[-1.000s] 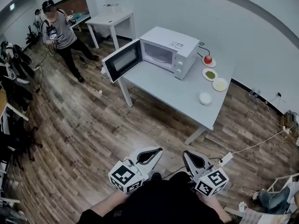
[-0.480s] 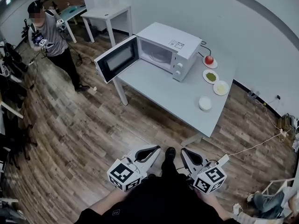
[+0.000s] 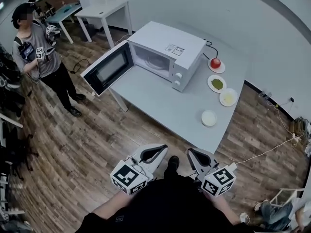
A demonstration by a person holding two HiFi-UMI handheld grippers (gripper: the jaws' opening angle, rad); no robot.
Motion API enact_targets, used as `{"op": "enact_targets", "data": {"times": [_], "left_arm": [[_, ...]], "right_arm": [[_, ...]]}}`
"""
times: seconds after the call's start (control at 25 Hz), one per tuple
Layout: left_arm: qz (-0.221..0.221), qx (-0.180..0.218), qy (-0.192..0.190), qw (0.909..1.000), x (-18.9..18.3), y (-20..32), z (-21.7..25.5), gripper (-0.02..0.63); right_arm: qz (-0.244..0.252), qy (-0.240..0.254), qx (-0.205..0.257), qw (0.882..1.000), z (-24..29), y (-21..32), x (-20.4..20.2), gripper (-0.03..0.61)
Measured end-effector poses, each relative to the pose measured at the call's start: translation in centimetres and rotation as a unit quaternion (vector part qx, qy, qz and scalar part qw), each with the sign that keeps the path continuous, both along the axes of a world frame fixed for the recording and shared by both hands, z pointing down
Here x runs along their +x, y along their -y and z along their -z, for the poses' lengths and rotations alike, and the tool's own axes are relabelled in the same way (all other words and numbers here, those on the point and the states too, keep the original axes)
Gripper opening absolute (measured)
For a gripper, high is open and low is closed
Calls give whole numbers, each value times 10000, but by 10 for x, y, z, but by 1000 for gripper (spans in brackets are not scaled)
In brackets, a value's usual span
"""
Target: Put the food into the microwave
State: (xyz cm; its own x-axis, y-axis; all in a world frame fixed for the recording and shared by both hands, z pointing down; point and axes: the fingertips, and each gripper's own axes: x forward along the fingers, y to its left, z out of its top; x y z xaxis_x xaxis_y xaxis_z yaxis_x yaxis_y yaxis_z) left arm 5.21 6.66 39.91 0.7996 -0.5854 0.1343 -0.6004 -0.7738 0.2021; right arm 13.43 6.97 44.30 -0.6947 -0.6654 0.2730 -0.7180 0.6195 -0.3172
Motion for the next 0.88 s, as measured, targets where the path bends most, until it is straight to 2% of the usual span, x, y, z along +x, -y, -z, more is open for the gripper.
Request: {"op": "enact_targets", "data": {"times": [0.28, 0.48, 0.68, 0.88], "left_arm": [[40, -105, 89, 9999, 33, 66, -2, 8], [70, -222, 59, 9997, 40, 97, -6, 8], [-196, -261, 18, 9995, 39, 123, -8, 8], [-541, -134, 39, 9984, 24, 154, -3, 8]], "right_arm": [[65, -16, 78, 9999, -1, 69, 36, 14], [-102, -111, -87, 9998, -13, 103, 54, 14], [-328, -323, -214, 9987, -29, 126, 56, 14], [-900, -483, -521, 9934, -47, 145, 58, 14]]}}
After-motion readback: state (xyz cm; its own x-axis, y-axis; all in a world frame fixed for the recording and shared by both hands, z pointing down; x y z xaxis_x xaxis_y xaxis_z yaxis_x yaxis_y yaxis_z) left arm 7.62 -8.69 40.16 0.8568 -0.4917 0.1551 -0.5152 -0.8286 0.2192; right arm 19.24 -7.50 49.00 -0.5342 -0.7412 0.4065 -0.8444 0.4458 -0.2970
